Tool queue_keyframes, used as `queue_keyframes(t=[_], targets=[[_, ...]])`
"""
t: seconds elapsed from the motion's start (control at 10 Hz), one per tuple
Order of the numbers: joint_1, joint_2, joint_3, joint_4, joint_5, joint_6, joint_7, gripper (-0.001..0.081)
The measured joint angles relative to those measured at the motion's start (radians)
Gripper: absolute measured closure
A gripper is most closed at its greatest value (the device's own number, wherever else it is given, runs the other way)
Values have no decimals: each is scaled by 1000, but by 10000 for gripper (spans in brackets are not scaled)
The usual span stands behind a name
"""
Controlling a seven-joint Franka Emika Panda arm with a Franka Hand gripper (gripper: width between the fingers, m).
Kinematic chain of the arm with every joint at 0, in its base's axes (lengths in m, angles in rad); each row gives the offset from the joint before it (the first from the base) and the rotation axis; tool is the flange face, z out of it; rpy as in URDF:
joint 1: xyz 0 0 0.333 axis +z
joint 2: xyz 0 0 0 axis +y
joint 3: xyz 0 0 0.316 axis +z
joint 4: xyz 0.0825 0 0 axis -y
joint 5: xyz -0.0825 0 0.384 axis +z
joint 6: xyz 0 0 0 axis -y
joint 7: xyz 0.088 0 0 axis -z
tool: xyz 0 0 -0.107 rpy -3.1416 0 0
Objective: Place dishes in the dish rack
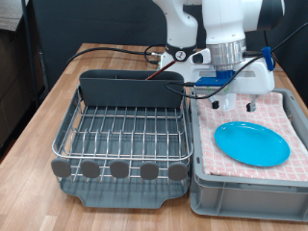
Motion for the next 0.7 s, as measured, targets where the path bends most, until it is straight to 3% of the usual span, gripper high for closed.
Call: queue_keyframes(t=[0.7], targets=[[0, 48, 30, 4, 236, 60, -234, 4]])
